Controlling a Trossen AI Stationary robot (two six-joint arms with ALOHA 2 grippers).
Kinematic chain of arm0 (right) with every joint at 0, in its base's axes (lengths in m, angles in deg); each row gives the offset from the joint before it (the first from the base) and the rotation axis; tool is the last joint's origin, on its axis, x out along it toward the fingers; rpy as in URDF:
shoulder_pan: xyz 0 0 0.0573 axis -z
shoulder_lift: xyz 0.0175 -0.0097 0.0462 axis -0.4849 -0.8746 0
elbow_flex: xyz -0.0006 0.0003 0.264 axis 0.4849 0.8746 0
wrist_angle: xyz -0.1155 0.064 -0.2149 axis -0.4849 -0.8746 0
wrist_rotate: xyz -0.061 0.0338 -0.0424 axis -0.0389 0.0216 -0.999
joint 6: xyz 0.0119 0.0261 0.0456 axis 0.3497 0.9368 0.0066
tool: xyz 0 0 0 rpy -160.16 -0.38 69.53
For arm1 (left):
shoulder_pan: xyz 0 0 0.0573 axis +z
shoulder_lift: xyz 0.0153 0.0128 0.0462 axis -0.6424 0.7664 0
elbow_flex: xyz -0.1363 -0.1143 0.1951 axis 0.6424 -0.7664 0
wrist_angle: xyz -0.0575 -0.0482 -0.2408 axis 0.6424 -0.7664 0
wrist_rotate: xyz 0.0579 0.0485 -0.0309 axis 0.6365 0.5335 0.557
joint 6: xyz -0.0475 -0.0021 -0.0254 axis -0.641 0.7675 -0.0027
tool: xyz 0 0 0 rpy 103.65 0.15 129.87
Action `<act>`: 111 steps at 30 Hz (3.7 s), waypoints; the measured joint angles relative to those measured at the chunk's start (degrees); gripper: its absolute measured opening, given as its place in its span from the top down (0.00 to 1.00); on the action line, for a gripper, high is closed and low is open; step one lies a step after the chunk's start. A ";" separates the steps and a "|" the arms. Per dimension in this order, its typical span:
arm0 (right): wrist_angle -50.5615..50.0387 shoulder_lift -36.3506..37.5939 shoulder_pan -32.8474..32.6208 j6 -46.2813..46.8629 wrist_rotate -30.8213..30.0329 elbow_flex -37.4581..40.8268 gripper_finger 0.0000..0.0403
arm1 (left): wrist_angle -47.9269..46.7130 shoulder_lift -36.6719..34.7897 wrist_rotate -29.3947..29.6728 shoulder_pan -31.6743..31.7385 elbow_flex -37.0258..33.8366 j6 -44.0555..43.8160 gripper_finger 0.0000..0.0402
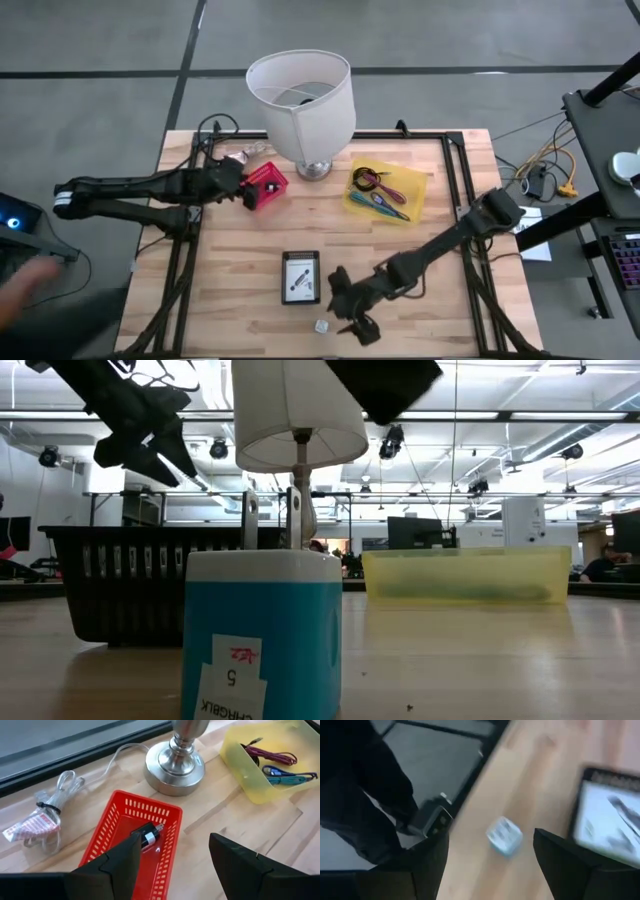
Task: Pick and place items into bin
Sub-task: Put the blue charger adapter into the red bin
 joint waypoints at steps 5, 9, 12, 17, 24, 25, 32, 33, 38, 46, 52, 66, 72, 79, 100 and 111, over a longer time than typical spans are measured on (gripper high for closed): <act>5.13 -4.55 -1.32 -3.89 -0.93 0.02 0.30 | 0.10 0.83 -0.77 0.00 -0.19 -0.34 0.46; 8.40 -7.55 -0.99 -4.23 -0.98 -0.06 0.27 | 0.26 1.29 -1.38 0.00 -0.41 -0.41 0.46; 9.23 -9.36 -0.91 -7.11 -0.84 -0.04 0.23 | 0.09 1.87 -1.99 0.00 -0.57 -0.43 0.46; 10.58 -11.10 -0.49 -8.10 -0.67 -0.09 0.17 | 0.07 2.58 -2.64 0.00 -0.54 -0.46 0.46; 11.28 -12.48 0.83 -9.88 -0.68 -0.09 0.15 | 0.30 3.56 -2.56 0.00 -0.67 -0.43 0.46; 11.30 -12.54 0.97 -10.26 -0.64 -0.09 0.15 | 0.17 3.77 -2.56 0.00 -0.67 -0.41 0.46; 12.94 -12.71 1.39 -18.78 -0.03 -0.09 0.19 | 0.45 5.44 -2.48 0.01 -0.67 -0.24 0.46; 13.95 -13.11 1.46 -19.64 0.04 -0.09 0.19 | 0.56 5.65 -2.48 0.03 -0.67 -0.23 0.46; 14.48 -13.54 1.52 -20.59 1.45 -0.05 0.19 | 0.61 6.32 -2.52 0.04 -0.67 -0.19 0.46; 14.64 -13.92 1.53 -23.91 1.41 0.02 0.19 | 1.88 6.25 -2.39 0.09 -0.67 0.18 0.46; 15.51 -16.00 1.42 -26.21 5.24 0.11 0.19 | 1.88 6.30 -2.32 0.13 -0.67 2.56 0.46; 16.20 -16.20 1.17 -29.26 2.43 0.00 0.25 | 3.76 6.33 -2.24 0.13 -0.59 2.56 0.46; 16.20 -16.20 1.17 -29.40 2.42 0.00 0.44 | 3.79 6.48 -2.08 0.13 -0.61 2.56 0.46; 16.64 -16.20 1.17 -28.79 2.57 -0.07 0.66 | 3.85 6.48 -2.06 0.13 -0.61 2.57 0.46; 16.33 -16.15 1.54 -24.54 2.39 -0.06 0.68 | 4.25 6.48 -1.81 0.13 -0.65 2.63 0.46; 15.35 -11.27 4.48 -21.47 2.10 0.07 0.68 | 5.00 6.37 -3.59 0.13 -0.65 2.55 0.46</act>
